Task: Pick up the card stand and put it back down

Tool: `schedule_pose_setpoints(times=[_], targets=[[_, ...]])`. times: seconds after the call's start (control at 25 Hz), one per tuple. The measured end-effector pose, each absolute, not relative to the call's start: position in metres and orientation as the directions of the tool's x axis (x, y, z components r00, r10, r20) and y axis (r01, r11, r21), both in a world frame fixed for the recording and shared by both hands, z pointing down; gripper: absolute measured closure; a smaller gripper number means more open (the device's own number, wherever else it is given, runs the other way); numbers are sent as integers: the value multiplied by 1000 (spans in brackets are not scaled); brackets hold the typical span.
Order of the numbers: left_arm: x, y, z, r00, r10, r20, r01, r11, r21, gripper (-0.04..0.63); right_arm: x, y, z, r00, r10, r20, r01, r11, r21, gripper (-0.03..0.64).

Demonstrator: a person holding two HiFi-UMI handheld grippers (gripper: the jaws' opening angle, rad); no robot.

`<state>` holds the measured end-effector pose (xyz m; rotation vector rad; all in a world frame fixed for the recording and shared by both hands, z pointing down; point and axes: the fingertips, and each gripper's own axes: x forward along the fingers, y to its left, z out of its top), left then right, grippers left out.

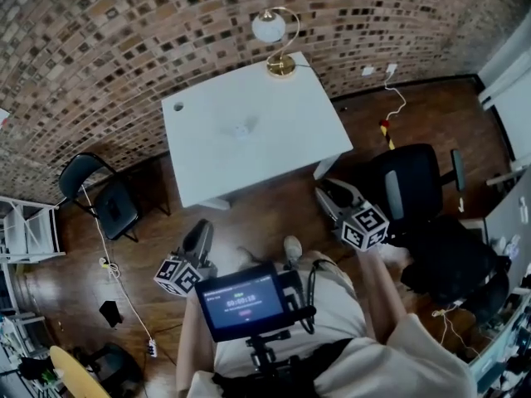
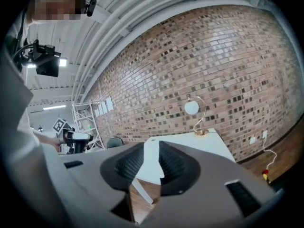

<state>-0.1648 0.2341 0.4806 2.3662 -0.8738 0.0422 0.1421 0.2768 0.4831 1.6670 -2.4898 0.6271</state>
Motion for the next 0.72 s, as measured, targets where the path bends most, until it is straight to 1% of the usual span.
schedule_pose_setpoints(times=[0.2, 0.4, 0.72], targets=[[-194, 217, 472, 793, -567, 224, -587, -611, 531, 531, 104, 259, 475, -426, -861, 278, -890, 342, -302, 502], [-226, 209, 475, 784, -574, 236, -600, -602, 527, 531, 69, 238, 468, -449, -855, 260, -880, 373, -294, 502], [-259, 197, 487, 777, -579, 247, -606, -578, 547, 531, 49, 220, 463, -447, -849, 281, -886, 376, -272, 502]])
